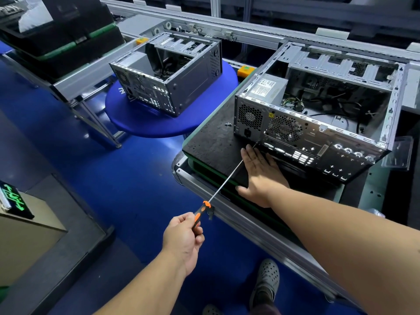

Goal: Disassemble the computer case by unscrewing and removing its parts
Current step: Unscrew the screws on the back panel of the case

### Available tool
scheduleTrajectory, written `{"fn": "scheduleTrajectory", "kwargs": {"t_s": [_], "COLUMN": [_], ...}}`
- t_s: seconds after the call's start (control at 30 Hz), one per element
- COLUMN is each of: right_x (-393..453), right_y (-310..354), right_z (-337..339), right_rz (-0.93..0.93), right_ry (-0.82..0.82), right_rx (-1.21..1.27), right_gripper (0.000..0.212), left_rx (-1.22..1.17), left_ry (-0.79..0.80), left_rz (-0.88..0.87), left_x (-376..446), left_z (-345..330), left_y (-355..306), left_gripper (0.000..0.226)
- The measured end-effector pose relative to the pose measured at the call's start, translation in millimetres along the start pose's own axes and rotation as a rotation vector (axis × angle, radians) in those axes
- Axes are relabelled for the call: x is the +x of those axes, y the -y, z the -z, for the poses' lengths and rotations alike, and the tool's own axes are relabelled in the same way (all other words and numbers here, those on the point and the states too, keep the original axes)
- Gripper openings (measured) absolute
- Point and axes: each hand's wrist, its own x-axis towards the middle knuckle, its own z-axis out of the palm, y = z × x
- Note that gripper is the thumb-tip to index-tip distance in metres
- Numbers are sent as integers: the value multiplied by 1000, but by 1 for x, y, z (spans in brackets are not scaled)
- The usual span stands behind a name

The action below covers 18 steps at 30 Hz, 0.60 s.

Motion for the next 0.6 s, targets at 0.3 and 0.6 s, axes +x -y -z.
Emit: {"fn": "scheduleTrajectory", "kwargs": {"t_s": [0.3,0.6], "right_x": [1,0], "right_y": [0,0], "right_z": [-2,-1], "right_rz": [-2,2], "right_ry": [-8,-3], "right_rx": [11,13], "right_gripper": [115,116], "left_rx": [-4,6], "left_ry": [-43,26], "left_rz": [120,-17], "left_x": [-3,2], "left_z": [-3,2], "left_y": [0,3], "left_gripper": [41,15]}}
